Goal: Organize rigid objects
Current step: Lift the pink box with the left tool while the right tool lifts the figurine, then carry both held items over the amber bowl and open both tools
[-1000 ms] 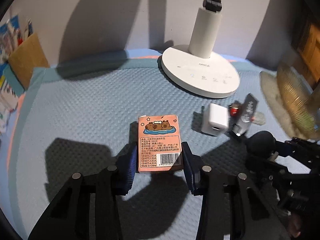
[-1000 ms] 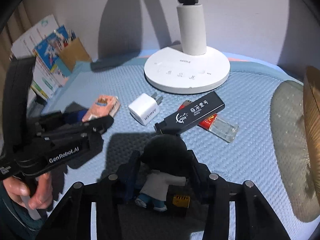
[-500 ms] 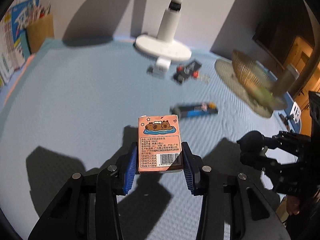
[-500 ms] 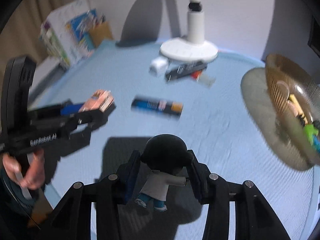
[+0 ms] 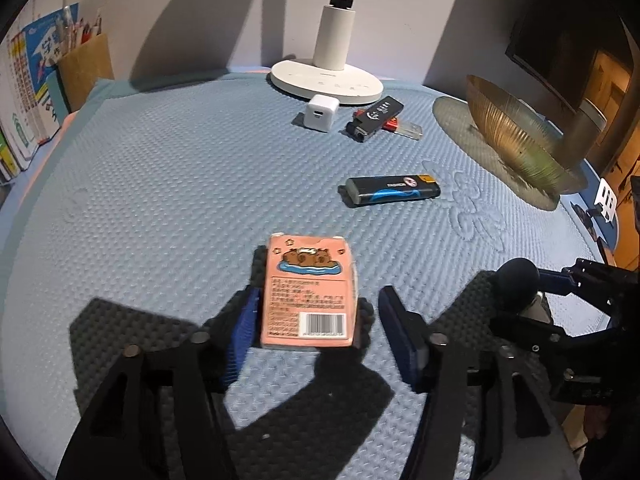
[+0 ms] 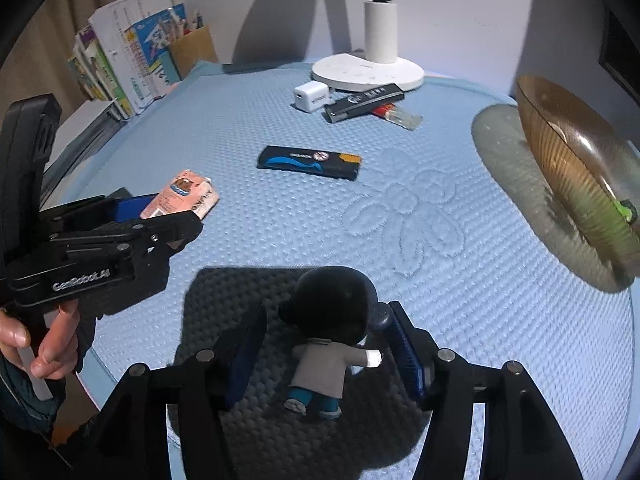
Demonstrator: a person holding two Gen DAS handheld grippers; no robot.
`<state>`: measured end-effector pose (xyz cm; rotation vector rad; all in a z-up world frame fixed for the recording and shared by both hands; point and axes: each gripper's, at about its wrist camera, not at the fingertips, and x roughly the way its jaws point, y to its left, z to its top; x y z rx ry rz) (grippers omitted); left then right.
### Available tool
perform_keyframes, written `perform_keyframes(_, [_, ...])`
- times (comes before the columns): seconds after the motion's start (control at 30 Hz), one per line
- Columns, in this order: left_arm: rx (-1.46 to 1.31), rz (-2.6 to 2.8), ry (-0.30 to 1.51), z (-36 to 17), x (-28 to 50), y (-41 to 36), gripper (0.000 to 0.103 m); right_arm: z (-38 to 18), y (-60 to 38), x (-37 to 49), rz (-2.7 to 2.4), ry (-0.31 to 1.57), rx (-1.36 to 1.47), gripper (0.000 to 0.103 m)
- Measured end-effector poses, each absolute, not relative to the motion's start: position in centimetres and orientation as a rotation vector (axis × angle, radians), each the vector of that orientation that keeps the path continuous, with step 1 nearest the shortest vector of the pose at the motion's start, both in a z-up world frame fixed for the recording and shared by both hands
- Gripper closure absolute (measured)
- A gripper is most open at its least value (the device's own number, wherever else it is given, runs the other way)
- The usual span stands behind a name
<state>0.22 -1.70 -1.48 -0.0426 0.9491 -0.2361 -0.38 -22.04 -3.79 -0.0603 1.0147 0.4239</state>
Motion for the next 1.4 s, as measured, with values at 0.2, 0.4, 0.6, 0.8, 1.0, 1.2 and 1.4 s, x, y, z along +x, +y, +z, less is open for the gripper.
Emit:
perform_keyframes(0.2, [0.012, -0.198, 0.929, -1.6, 0.3, -2.4, 0.065, -3.5, -22.5, -0.7, 0.393, 1.012, -0.003, 0.049])
perform_keyframes(0.4, [-0.019, -0.232, 0.911, -0.4, 0.0, -2.8, 0.066, -2.4, -22.6, -1.7, 0.394, 0.984, -0.013, 0.05])
perform_keyframes(0.6, [0.005, -0.322, 0.842, 3.6, 1.0, -5.8, 0.066, 1.8, -26.4, -2.2, 0.329, 0.883, -0.04, 0.05])
perform_keyframes(0.8, [0.047, -0.454, 0.747, 9.2, 4.6, -12.4, 0.066, 6.9, -34.2, 0.3, 0.121, 0.77, -0.061, 0.05])
perform_keyframes(1.0, [0.063, -0.562, 0.733, 11.2, 9.3, -19.7, 0.065, 8.7, -42.6, 4.7, -0.088, 0.75, -0.054, 0.05])
perform_keyframes(1.2, [0.09, -0.664, 0.842, 7.9, 12.8, -26.3, 0.065, 6.4, -46.8, 6.9, -0.17, 0.802, -0.109, 0.05])
perform_keyframes(1.4, [0.135, -0.669, 0.848, 6.2, 13.7, -29.0, 0.06, 4.8, -49.0, 8.3, -0.165, 0.838, -0.051, 0.05])
